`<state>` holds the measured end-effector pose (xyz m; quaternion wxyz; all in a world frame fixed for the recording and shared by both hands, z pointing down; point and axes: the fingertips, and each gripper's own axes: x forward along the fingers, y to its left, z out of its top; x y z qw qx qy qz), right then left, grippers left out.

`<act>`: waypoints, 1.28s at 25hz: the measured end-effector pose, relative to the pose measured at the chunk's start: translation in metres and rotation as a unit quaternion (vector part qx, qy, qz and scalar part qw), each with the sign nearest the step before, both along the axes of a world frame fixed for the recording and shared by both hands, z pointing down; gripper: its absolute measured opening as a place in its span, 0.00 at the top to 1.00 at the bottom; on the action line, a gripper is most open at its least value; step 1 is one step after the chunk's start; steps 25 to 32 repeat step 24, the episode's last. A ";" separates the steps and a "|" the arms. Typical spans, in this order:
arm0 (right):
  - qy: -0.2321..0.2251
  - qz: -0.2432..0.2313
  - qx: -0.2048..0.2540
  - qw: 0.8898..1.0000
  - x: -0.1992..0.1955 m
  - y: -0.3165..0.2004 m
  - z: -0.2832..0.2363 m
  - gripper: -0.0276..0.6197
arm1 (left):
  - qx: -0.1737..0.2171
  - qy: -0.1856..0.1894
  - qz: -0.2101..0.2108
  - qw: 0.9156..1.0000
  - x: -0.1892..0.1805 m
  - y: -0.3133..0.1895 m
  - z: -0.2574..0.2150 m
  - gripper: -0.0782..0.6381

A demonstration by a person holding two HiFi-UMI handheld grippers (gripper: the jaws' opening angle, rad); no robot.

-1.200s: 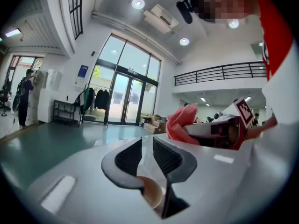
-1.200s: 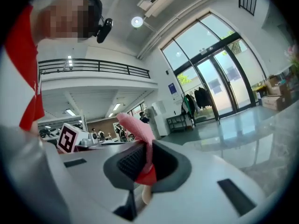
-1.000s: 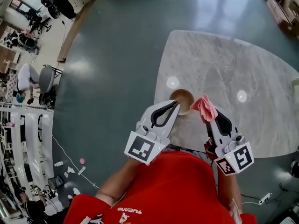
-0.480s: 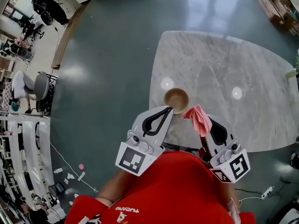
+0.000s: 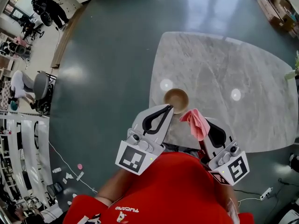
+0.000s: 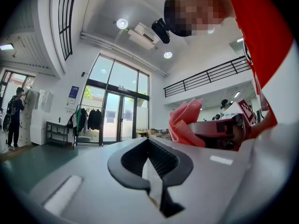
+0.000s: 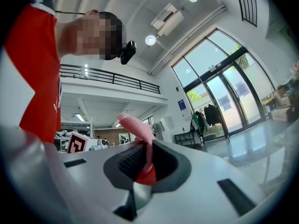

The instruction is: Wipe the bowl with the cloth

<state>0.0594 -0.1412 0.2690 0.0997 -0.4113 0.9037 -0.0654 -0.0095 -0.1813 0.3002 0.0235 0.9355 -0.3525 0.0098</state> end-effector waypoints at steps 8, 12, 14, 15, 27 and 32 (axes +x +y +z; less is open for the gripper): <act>0.003 -0.008 0.000 1.000 -0.001 -0.001 -0.001 0.93 | 0.002 -0.004 0.002 1.000 0.005 0.001 -0.003 0.88; 0.003 -0.011 0.002 1.000 -0.003 0.001 0.001 0.93 | 0.005 -0.007 0.006 1.000 0.005 0.004 0.001 0.88; 0.002 -0.013 0.004 1.000 -0.001 -0.001 0.003 0.93 | 0.005 -0.008 0.007 1.000 0.007 0.002 0.002 0.88; 0.003 -0.013 0.004 1.000 0.000 -0.002 0.002 0.93 | 0.005 -0.008 0.008 1.000 0.008 0.001 0.001 0.88; 0.006 -0.016 0.011 1.000 -0.007 0.012 -0.005 0.93 | 0.013 -0.009 0.013 1.000 0.004 0.016 -0.005 0.88; 0.006 -0.016 0.011 1.000 -0.007 0.012 -0.005 0.93 | 0.013 -0.009 0.013 1.000 0.004 0.016 -0.005 0.88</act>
